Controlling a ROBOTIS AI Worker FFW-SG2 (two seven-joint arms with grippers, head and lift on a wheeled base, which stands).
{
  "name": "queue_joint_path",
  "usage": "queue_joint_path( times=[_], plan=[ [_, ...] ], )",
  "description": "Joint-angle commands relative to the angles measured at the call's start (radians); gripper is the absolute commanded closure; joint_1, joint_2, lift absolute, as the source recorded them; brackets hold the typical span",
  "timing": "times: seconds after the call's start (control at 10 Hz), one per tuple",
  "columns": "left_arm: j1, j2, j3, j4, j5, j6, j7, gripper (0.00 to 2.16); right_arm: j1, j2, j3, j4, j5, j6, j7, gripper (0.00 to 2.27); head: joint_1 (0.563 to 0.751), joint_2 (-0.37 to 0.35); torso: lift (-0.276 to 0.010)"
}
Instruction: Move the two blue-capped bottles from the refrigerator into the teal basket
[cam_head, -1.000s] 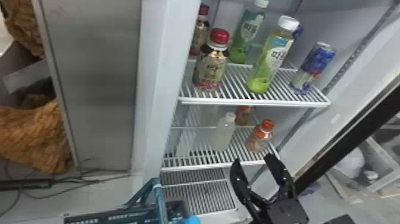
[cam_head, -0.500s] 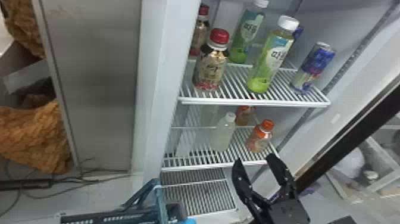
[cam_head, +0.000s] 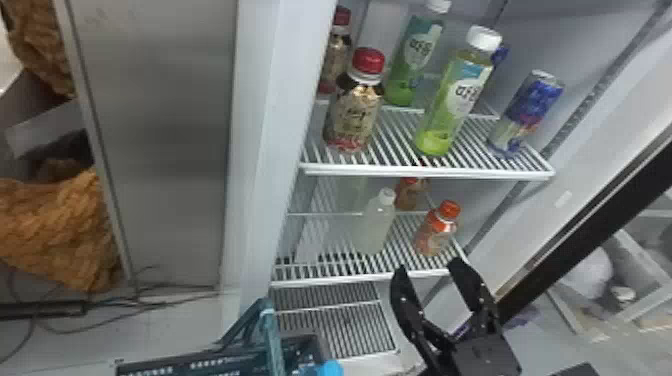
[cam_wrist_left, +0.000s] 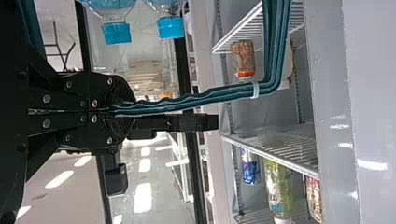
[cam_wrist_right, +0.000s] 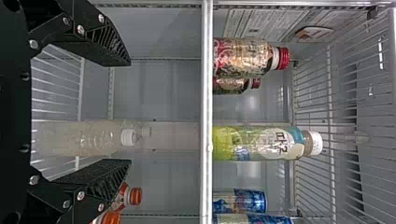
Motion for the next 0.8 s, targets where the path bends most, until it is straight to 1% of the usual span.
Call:
queue_joint_path(
  times=[0.0, 0.7],
  plan=[
    [-0.003, 0.0, -0.002, 0.0, 0.0, 0.0, 0.0, 1.16, -0.001, 0.0, 0.0, 0.002, -0.002, -0.002, 0.0, 0.3, 0.695, -0.35, -0.164],
    [-0.003, 0.002, -0.003, 0.0, 0.0, 0.0, 0.0, 1.16, -0.004, 0.003, -0.001, 0.004, 0.003, -0.007, 0.0, 0.3, 0.695, -0.35, -0.164]
  ],
)
